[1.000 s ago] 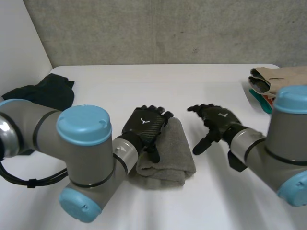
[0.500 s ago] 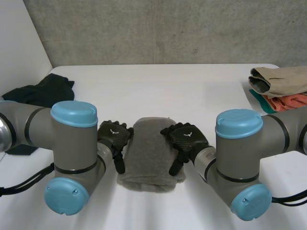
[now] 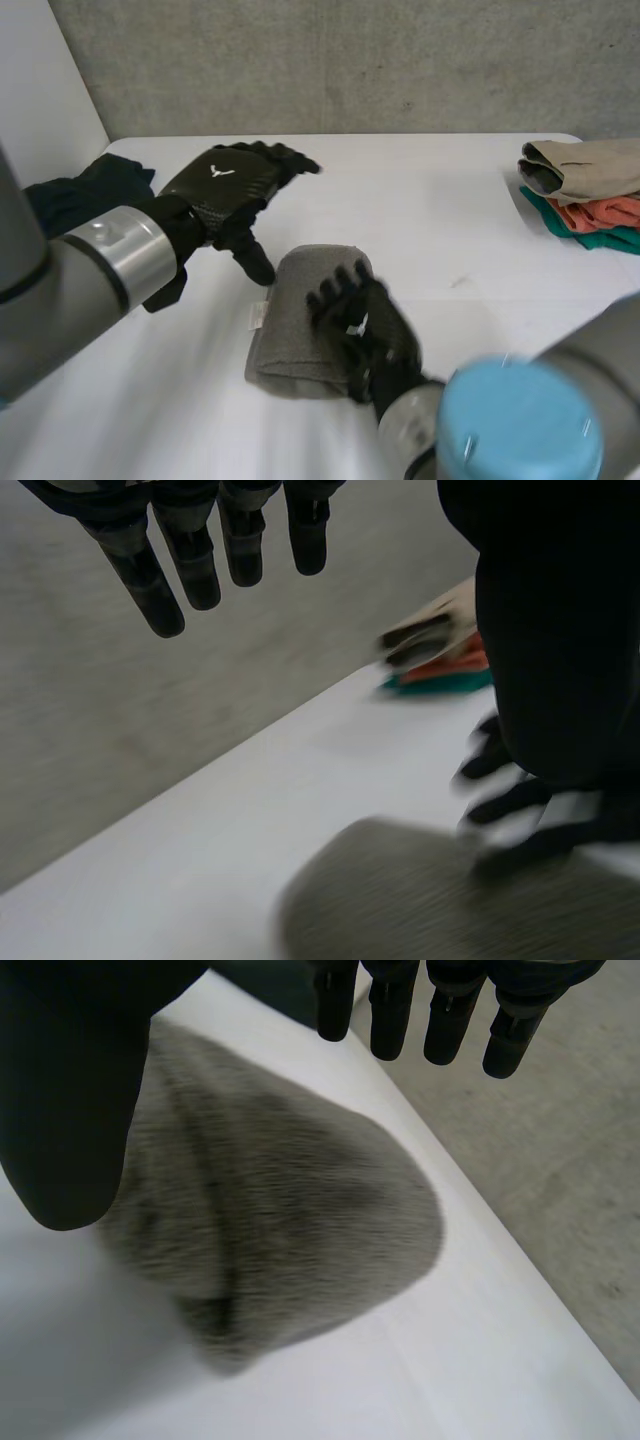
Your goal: Fold the laundry.
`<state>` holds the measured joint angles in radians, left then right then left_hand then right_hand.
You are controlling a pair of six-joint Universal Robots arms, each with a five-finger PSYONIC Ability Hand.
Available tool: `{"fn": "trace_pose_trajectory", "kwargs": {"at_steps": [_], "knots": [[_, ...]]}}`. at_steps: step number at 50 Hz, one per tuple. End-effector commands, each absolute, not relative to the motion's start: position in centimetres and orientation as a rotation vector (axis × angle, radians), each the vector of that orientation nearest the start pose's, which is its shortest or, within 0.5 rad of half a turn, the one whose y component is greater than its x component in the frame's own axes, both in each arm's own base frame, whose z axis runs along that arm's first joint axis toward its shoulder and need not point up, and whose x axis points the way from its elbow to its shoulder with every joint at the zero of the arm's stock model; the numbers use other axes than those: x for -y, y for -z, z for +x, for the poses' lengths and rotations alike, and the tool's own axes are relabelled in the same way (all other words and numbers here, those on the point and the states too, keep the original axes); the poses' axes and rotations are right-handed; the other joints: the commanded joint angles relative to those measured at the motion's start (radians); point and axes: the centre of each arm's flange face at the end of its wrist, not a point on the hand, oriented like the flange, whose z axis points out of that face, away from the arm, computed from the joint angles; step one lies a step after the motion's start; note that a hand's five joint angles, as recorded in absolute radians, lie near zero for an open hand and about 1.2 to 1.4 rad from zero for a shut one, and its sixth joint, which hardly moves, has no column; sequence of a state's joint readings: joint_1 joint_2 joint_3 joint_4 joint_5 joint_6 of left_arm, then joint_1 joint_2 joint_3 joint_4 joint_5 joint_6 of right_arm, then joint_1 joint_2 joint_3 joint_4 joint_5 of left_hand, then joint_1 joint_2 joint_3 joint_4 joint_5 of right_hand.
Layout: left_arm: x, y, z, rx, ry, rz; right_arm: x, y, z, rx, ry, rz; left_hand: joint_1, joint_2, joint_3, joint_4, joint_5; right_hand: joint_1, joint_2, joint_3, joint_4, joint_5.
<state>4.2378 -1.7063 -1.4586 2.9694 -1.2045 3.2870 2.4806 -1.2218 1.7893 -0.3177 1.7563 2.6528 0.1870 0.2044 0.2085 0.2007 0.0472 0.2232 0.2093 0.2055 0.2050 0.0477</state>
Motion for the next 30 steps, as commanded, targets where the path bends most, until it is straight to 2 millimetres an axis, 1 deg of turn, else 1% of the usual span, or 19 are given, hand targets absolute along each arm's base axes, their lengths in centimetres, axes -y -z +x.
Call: {"fn": "trace_pose_trajectory", "kwargs": {"at_steps": [1,5,10,13,17,23,27,30], "knots": [[18.1,-29.3,-28.8,-2.763,2.189,1.587,9.2,-11.9,33.9,-1.912,1.901,-1.442,-0.013,-0.03,-0.034,-0.026,-0.047,-0.049,-0.035,-0.031,-0.03,-0.048],[17.8,-28.9,-28.6,-2.789,2.165,1.598,10.1,-10.8,34.8,-1.907,1.937,-1.408,-0.013,-0.03,-0.034,-0.026,-0.047,-0.049,-0.035,-0.031,-0.03,-0.048],[17.7,-28.3,-28.7,-2.794,2.151,1.586,11.8,-10.3,35.7,-1.875,1.998,-1.354,-0.013,-0.03,-0.034,-0.026,-0.047,-0.049,-0.035,-0.031,-0.03,-0.048],[17.7,-28.1,-28.6,-2.789,2.153,1.571,12.7,-9.8,36.1,-1.861,2.022,-1.35,-0.013,-0.03,-0.034,-0.026,-0.047,-0.049,-0.035,-0.031,-0.03,-0.048],[17.9,-28.0,-28.6,-2.78,2.166,1.558,13.4,-9.3,36.5,-1.835,2.056,-1.368,-0.013,-0.03,-0.034,-0.026,-0.047,-0.049,-0.035,-0.031,-0.03,-0.048],[18.0,-27.9,-28.5,-2.773,2.175,1.542,14.3,-9.2,37.0,-1.821,2.075,-1.359,-0.013,-0.03,-0.034,-0.026,-0.047,-0.049,-0.035,-0.031,-0.03,-0.048],[18.0,-27.8,-28.5,-2.779,2.168,1.534,15.0,-9.5,37.4,-1.808,2.087,-1.339,-0.013,-0.03,-0.034,-0.026,-0.047,-0.037,-0.023,-0.02,-0.019,-0.036],[18.1,-27.9,-28.4,-2.777,2.172,1.523,15.6,-9.7,37.6,-1.795,2.09,-1.325,-0.013,-0.03,-0.034,-0.026,-0.047,0.101,0.115,0.118,0.119,0.102]]}}
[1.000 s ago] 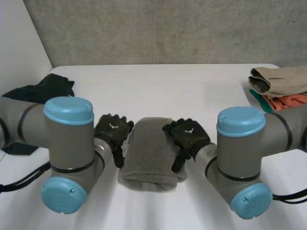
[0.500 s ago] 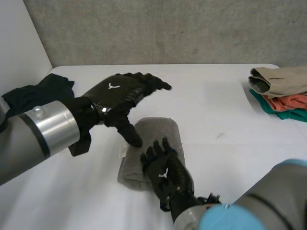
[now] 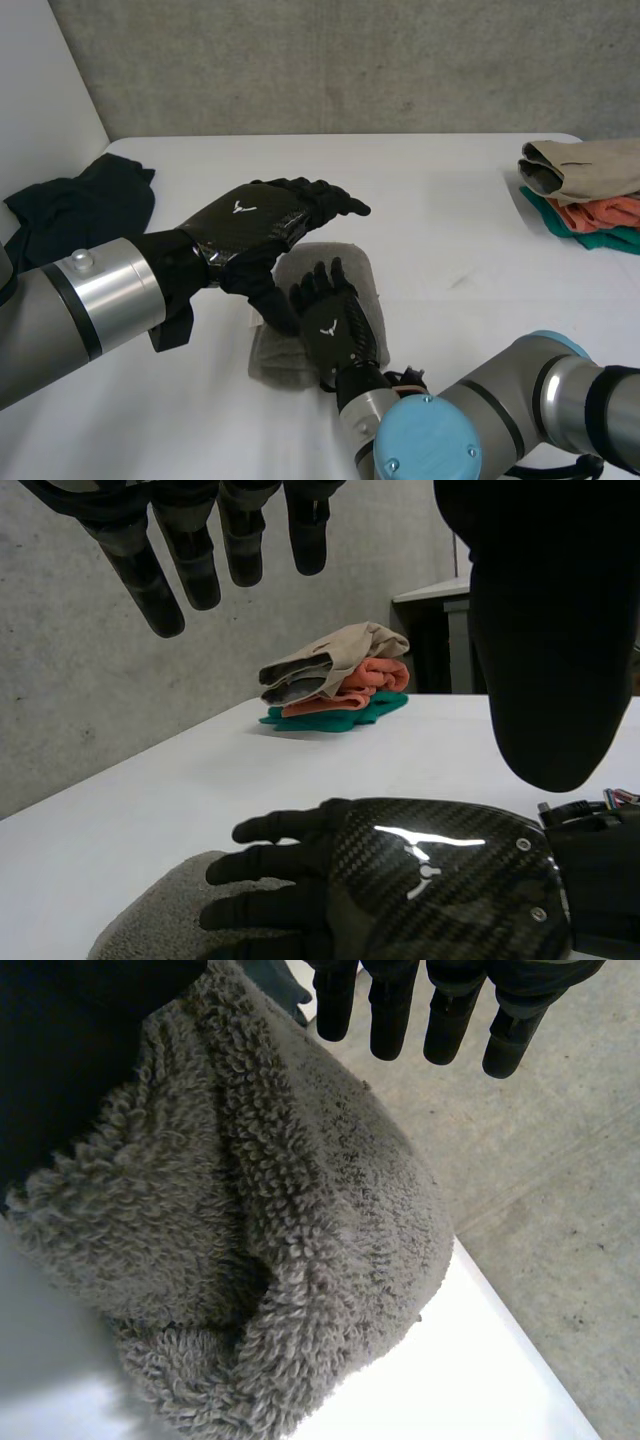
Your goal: Fold the laundry.
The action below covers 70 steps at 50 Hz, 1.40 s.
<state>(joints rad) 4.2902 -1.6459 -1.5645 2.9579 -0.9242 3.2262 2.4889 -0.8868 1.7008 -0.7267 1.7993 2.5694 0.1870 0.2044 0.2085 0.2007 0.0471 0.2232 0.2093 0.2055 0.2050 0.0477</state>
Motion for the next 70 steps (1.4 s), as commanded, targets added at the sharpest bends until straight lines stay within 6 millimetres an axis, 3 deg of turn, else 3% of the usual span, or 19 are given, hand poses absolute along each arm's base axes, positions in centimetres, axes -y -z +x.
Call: {"fn": "trace_pose_trajectory", "kwargs": {"at_steps": [1,5,11,15,21,25,29,33,38,41,42,45,46,49,50,53,58,65,70], "knots": [[18.1,-27.8,-28.4,1.769,-1.381,-0.968,15.7,-9.8,37.7,-1.79,2.091,-1.322,-0.013,-0.03,-0.034,-0.026,-0.047,0.177,0.191,0.194,0.195,0.178],[18.3,-27.9,-28.2,1.773,-1.39,-0.962,16.8,-10.1,38.2,-1.758,2.071,-1.302,-0.013,-0.03,-0.034,-0.026,-0.047,1.17,1.184,1.188,1.188,1.171],[18.9,-28.4,-27.8,1.78,-1.424,-0.937,19.3,-12.2,38.5,-1.722,2.069,-1.22,-0.013,-0.03,-0.034,-0.026,-0.047,1.173,1.187,1.191,1.191,1.174],[19.6,-29.6,-27.5,1.765,-1.489,-0.907,22.1,-16.2,38.1,-1.691,2.133,-1.09,-0.013,-0.03,-0.034,-0.026,-0.047,1.173,1.187,1.191,1.191,1.174],[20.6,-32.7,-27.3,1.69,-1.616,-0.824,26.9,-23.9,37.0,-1.55,2.32,-0.88,-0.013,-0.03,-0.034,-0.026,-0.047,1.173,1.187,1.191,1.191,1.174],[21.2,-34.5,-27.5,1.629,-1.68,-0.761,31.6,-29.8,34.0,-1.411,2.515,-0.729,-0.013,-0.03,-0.034,-0.026,-0.047,1.173,1.187,1.191,1.191,1.174],[21.4,-35.1,-27.8,1.61,-1.686,-0.739,36.0,-33.4,30.0,-1.33,2.651,-0.599,-0.013,-0.03,-0.034,-0.026,-0.047,1.173,1.187,1.191,1.191,1.174],[21.6,-34.4,-28.2,1.628,-1.655,-0.744,40.6,-34.4,25.1,-1.315,2.728,-0.511,-0.013,-0.03,-0.034,-0.026,-0.047,1.173,1.187,1.191,1.191,1.174],[21.3,-33.0,-29.1,1.655,-1.6,-0.767,45.7,-33.4,18.9,-1.306,2.794,-0.49,-0.013,-0.03,-0.034,-0.026,-0.047,1.173,1.187,1.191,1.191,1.174],[20.9,-32.0,-29.6,1.674,-1.565,-0.794,48.7,-31.5,14.8,-1.315,2.828,-0.521,-0.013,-0.03,-0.034,-0.026,-0.047,1.173,1.187,1.191,1.191,1.174],[20.7,-31.6,-29.8,1.681,-1.554,-0.81,50.1,-29.9,12.7,-1.343,2.828,-0.534,-0.013,-0.03,-0.034,-0.026,-0.047,1.173,1.187,1.191,1.191,1.174],[20.4,-31.1,-30.2,1.688,-1.541,-0.833,51.9,-27.1,10.0,-1.368,2.803,-0.575,-0.013,-0.03,-0.034,-0.026,-0.047,1.173,1.187,1.191,1.191,1.174],[20.3,-30.8,-30.3,1.694,-1.535,-0.844,52.9,-24.9,8.6,-1.387,2.77,-0.604,-0.013,-0.03,-0.034,-0.026,-0.047,1.173,1.187,1.191,1.191,1.174],[20.1,-30.3,-30.6,1.703,-1.532,-0.857,53.8,-20.8,6.5,-1.451,2.689,-0.632,-0.013,-0.03,-0.034,-0.026,-0.047,1.173,1.187,1.191,1.191,1.174],[20.1,-30.0,-30.7,1.71,-1.529,-0.86,54.1,-18.0,5.2,-1.499,2.639,-0.65,-0.013,-0.03,-0.034,-0.026,-0.047,1.173,1.187,1.191,1.191,1.174],[20.0,-29.3,-30.8,1.734,-1.517,-0.861,54.0,-13.5,3.4,-1.596,2.568,-0.679,-0.013,-0.03,-0.034,-0.026,-0.047,1.173,1.187,1.191,1.191,1.174],[20.1,-28.4,-30.8,1.763,-1.502,-0.868,53.3,-11.2,2.3,-1.676,2.556,-0.74,-0.013,-0.03,-0.034,-0.026,-0.047,1.173,1.187,1.191,1.191,1.174],[19.4,-28.9,-31.3,1.727,-1.53,-0.922,52.4,-13.5,4.6,-1.596,2.535,-0.765,-0.013,-0.03,-0.034,-0.026,-0.047,1.173,1.187,1.191,1.191,1.174],[19.0,-29.5,-31.4,1.706,-1.541,-0.935,52.2,-14.7,4.8,-1.606,2.562,-0.701,-0.013,-0.03,-0.034,-0.026,-0.047,1.173,1.187,1.191,1.191,1.174]]}}
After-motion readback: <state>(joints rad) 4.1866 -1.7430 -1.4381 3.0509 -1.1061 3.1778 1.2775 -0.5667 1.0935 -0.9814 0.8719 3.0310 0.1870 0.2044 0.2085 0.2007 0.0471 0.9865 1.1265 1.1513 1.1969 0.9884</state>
